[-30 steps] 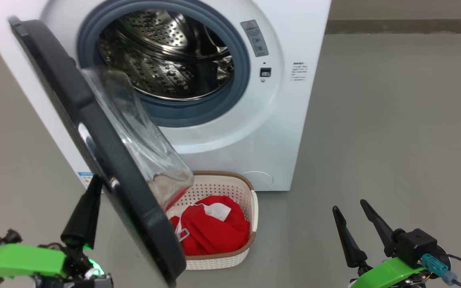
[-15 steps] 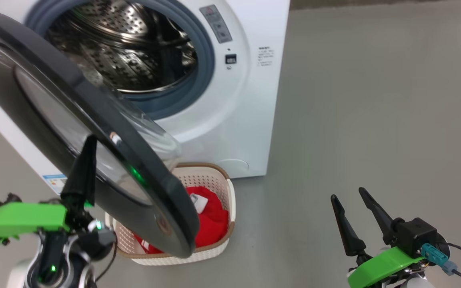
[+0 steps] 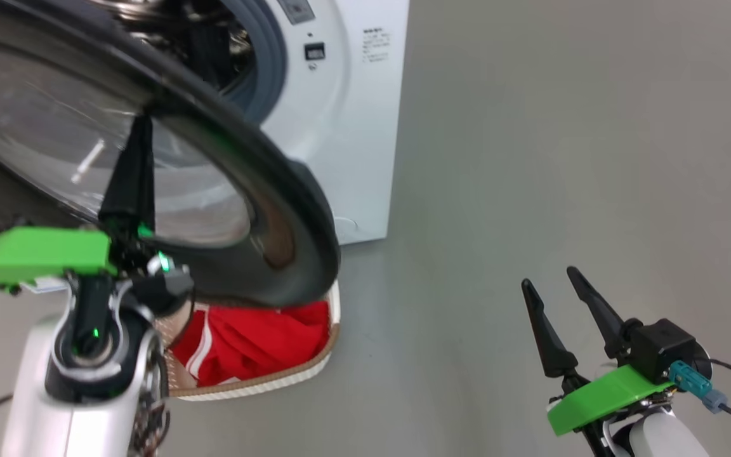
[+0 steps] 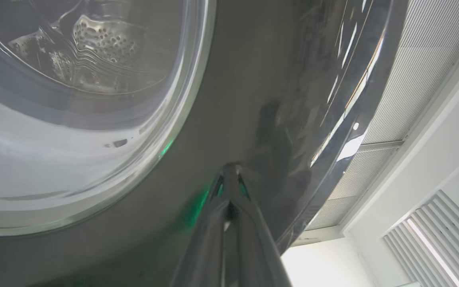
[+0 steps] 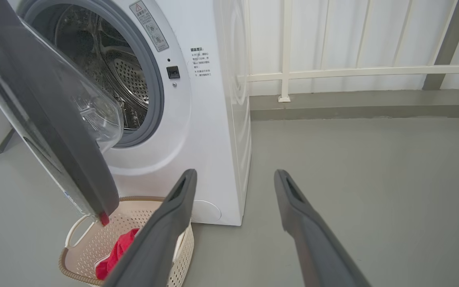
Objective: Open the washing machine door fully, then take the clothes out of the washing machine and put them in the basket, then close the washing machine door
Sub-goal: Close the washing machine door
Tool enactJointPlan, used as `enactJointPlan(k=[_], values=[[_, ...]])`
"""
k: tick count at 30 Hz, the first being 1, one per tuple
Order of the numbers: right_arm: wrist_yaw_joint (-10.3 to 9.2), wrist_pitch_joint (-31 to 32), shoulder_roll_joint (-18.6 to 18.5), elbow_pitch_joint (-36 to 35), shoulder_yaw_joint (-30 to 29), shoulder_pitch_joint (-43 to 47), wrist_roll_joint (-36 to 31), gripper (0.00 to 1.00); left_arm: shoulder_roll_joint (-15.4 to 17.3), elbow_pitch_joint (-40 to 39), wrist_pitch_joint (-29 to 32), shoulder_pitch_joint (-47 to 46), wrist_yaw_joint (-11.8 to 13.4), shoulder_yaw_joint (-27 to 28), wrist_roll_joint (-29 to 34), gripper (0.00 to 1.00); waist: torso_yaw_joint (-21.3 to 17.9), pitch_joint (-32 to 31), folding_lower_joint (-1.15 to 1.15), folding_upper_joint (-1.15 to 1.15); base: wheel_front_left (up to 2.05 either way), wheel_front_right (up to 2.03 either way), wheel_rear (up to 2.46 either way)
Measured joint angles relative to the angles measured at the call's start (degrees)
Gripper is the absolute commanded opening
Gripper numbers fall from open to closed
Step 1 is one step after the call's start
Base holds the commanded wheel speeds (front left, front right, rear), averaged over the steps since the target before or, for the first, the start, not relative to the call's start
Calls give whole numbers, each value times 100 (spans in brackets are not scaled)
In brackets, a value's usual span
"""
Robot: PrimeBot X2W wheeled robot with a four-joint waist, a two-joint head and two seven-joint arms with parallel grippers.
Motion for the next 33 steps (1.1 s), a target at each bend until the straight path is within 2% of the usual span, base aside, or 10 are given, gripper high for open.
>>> enactJointPlan(k=[7, 16, 27, 28, 29, 30, 33], values=[[-1, 0, 25, -35, 34, -142, 15, 100, -10, 576, -99, -710, -304, 7, 3, 0, -201, 273, 0, 0, 0, 0, 0], [-1, 0, 38, -80, 31, -349, 14, 100, 93, 1260, -105, -1570, -573, 55, 64, 0, -381, 614, 0, 0, 0, 0, 0], [-1, 0, 53, -52, 1, -348, 13, 100, 100, 1692, 94, -1734, -889, 120, -23, 0, -342, 585, 0, 0, 0, 0, 0], [0, 0, 54, -48, -3, -348, 13, 100, 101, 1681, 144, -1694, -937, 121, -60, 9, -331, 552, 0, 0, 0, 0, 0], [-1, 0, 54, -42, -4, -348, 13, 100, 104, 1657, 200, -1610, -977, 115, -96, 46, -319, 513, 0, 0, 0, 0, 0], [-1, 0, 55, -33, -5, -347, 13, 100, 115, 1634, 241, -1495, -980, 100, -94, 98, -307, 473, 0, 0, 0, 0, 0], [0, 0, 56, 1, -8, -341, 13, 100, 271, 1568, 287, -1004, -1018, -31, 85, 100, -272, 331, 0, 0, 0, 0, 0]])
